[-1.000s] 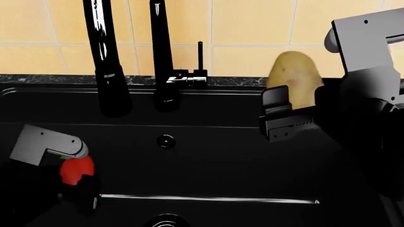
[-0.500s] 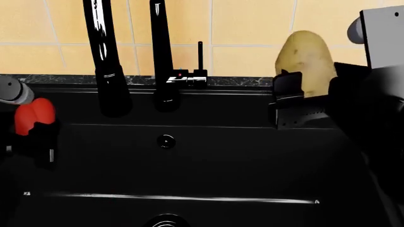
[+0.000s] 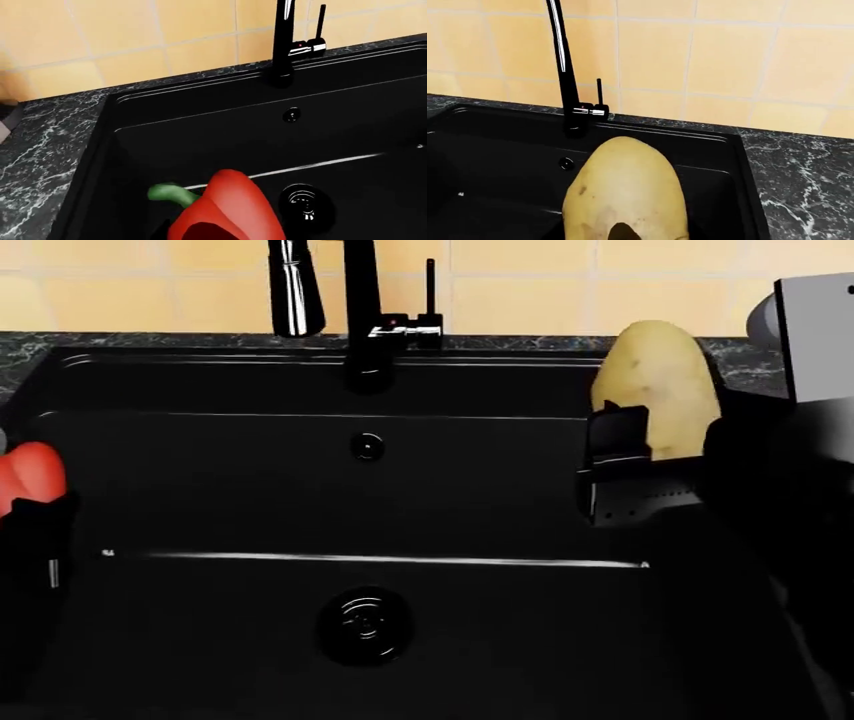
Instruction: Pick the vegetables from the sink and place them on the cutting board.
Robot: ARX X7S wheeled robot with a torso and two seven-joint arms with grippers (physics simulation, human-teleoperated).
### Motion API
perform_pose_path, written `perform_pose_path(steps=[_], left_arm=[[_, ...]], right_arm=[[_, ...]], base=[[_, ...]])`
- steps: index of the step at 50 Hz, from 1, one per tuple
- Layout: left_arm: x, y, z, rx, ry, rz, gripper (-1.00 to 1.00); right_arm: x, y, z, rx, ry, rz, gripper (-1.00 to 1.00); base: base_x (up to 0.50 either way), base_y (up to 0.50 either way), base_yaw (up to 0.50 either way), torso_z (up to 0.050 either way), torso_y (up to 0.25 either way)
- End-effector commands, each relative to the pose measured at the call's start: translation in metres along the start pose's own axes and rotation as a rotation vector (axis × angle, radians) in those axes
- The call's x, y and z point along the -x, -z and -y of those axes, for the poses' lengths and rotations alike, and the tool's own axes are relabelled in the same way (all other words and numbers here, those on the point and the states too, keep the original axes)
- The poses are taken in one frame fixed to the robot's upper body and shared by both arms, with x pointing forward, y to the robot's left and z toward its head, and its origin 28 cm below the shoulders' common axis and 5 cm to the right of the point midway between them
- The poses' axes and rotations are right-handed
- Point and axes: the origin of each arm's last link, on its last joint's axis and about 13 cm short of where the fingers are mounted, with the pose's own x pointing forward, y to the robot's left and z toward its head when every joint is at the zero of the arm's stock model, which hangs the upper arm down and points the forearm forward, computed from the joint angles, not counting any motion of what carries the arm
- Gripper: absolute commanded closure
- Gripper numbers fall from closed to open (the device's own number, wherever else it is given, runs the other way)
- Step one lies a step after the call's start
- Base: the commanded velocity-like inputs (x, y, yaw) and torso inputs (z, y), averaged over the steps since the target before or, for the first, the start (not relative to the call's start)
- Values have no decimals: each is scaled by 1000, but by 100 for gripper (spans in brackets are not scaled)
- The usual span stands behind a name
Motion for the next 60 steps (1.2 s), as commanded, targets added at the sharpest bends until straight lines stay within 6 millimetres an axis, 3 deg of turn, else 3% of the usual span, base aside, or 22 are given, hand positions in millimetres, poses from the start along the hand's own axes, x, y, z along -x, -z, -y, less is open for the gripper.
perform_pose_path(steps=[1,13,25,27,31,40,46,60], left_arm=[[3,-6,0,21,-20,18,100],[5,-9,-3,22,-20,24,100],[2,-8,1,24,-19,24,100],[14,-7,-9,26,-17,27,100],[3,-6,2,26,-16,23,100],[2,-8,3,26,-18,26,100],[10,-8,-3,25,-18,30,100],[6,-24,2,11,-8,55,100]], right_arm=[[1,-2,0,13,-7,41,100],[0,-1,0,12,-3,70,100],[-2,-2,-1,18,-10,71,100],[-2,-2,-1,18,-9,73,100],[-2,-2,-1,16,-8,74,100],[0,-1,0,15,-5,76,100],[1,0,1,12,-1,77,100],[-2,5,1,15,0,68,100]], base=[[-297,0,0,0,0],[-121,-166,0,0,0],[-80,-500,0,0,0],[-45,-500,0,0,0],[-52,-500,0,0,0],[-59,-500,0,0,0],[-53,-500,0,0,0],[-52,-500,0,0,0]])
